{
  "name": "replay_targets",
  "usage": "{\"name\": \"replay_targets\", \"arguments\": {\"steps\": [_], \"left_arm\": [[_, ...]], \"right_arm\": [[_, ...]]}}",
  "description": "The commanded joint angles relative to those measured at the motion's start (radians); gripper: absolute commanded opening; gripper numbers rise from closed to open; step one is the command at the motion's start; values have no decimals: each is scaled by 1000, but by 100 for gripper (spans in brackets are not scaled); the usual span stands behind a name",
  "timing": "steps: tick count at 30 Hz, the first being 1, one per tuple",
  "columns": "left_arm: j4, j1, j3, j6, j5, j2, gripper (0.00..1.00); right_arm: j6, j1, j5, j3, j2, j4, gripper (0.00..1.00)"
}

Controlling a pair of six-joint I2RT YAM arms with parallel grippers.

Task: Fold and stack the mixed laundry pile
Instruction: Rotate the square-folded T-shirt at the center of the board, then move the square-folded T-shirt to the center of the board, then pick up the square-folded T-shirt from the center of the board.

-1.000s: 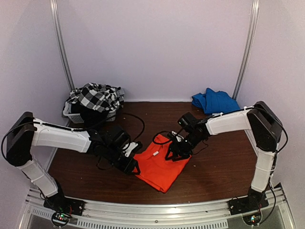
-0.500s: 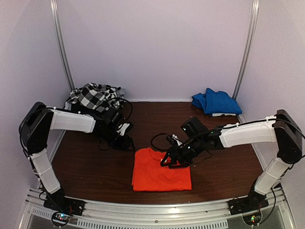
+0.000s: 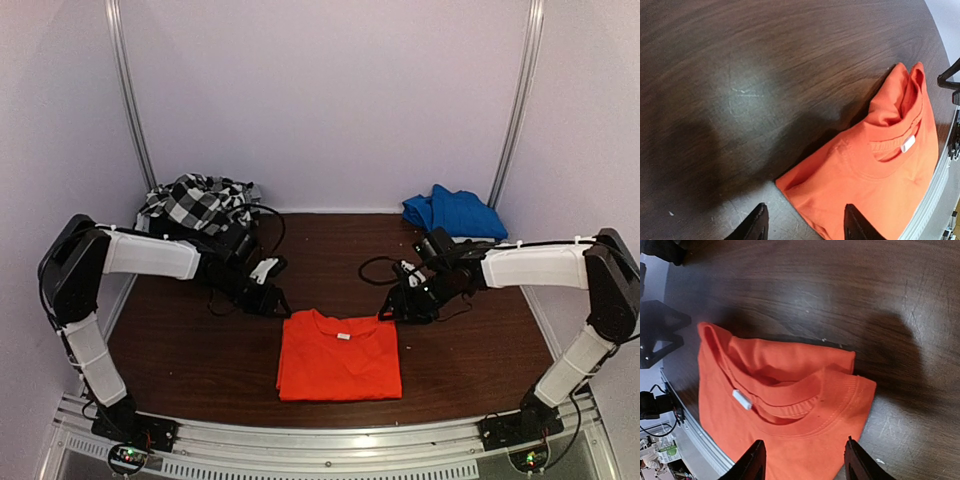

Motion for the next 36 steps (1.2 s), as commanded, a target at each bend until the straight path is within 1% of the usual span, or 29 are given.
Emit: {"name": "replay_targets", "arguments": {"steps": [1, 5, 7, 9, 11, 14, 17, 18, 20, 21, 22, 23, 25, 29, 30, 32, 33, 36], "left_arm": [[47, 0, 9, -21, 40, 67, 50], [58, 0, 36, -33, 72, 126, 43], [55, 0, 57, -36, 77, 163, 33], [26, 7, 86, -26, 41, 203, 19], [10, 24, 111, -21, 9, 228, 0], [-5, 62, 140, -10, -32, 251, 0], [-62, 86, 197, 37, -77, 252, 0], [-78, 88, 214, 60, -85, 238, 3], [-75, 89, 213, 96, -92, 168, 30], [-64, 88, 200, 122, -92, 115, 41], [-51, 84, 187, 147, -91, 64, 48], [-44, 75, 178, 180, -91, 14, 53], [-42, 40, 160, 262, -98, -75, 57], [-35, -71, 93, 368, -120, -199, 58], [-31, -113, 72, 379, -137, -218, 58], [-25, -213, 38, 451, -205, -242, 56], [-21, -263, 24, 475, -232, -242, 55], [1, -378, 1, 521, -279, -214, 44]], "right_arm": [[-78, -2, 56, 26, 79, -46, 53], [-89, 0, 63, 75, 166, -40, 46], [-94, -1, 81, 103, 208, -47, 45], [-99, -1, 82, 132, 241, -55, 44], [-94, -2, 88, 163, 264, -61, 43], [-85, -3, 108, 210, 297, -82, 42], [-84, -5, 111, 280, 326, -101, 43], [-84, -6, 110, 305, 324, -110, 43], [-79, -12, 102, 342, 304, -129, 49], [-71, -18, 93, 349, 281, -130, 54], [-60, -24, 82, 347, 254, -126, 59], [-45, -32, 73, 338, 207, -118, 61], [-14, -43, 57, 303, 133, -98, 63], [68, -58, 19, 180, -3, -54, 65], [99, -58, 8, 134, -35, -30, 65], [181, -58, -30, 29, -110, 48, 65], [222, -59, -39, -27, -145, 86, 65], [343, -58, -54, -187, -251, 210, 65]]}}
